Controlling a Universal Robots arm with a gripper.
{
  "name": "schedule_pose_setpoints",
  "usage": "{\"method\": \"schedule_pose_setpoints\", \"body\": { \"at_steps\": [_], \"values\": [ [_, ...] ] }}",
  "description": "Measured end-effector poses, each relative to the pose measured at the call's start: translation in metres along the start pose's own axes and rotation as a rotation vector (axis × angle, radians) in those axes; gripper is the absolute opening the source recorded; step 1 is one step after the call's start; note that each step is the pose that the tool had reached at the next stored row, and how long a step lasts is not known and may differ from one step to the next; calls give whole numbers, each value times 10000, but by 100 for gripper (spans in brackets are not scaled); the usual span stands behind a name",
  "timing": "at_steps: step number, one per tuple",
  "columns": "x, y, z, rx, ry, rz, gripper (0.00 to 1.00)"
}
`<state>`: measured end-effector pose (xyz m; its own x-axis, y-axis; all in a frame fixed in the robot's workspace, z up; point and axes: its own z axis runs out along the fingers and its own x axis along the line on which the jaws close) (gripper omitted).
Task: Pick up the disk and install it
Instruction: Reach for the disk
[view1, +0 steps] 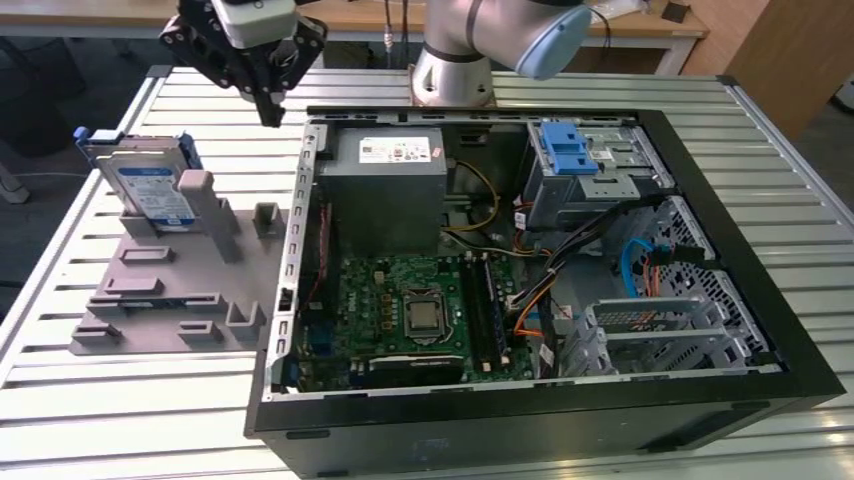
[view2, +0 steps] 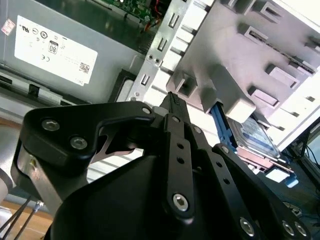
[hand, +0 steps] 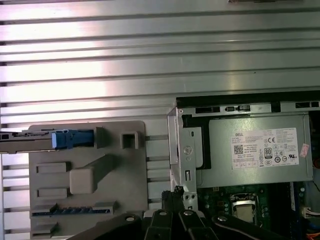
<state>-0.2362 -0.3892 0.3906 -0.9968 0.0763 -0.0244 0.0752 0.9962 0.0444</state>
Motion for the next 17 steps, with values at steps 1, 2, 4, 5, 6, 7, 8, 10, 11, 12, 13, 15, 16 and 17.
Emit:
{"method": "schedule_pose_setpoints", "body": {
  "at_steps": [1,2,4,5,6,7,8,10,11,12,13,15,16,17],
  "values": [
    [19,5,1,0,1,0,11],
    [40,10,2,0,1,-1,11],
    [78,23,5,0,3,-2,11],
    [97,29,6,0,6,-1,11],
    [117,36,8,0,9,0,11],
    [135,43,10,0,16,1,11],
    [152,50,11,3,26,2,11],
    [186,64,17,4,44,1,11],
    [202,71,20,5,58,2,11],
    [217,80,25,7,83,3,11],
    [229,90,30,11,132,5,11],
    [256,109,41,19,245,11,11],
    [272,116,49,20,285,14,11],
    [293,121,56,21,309,15,11]
  ]
}}
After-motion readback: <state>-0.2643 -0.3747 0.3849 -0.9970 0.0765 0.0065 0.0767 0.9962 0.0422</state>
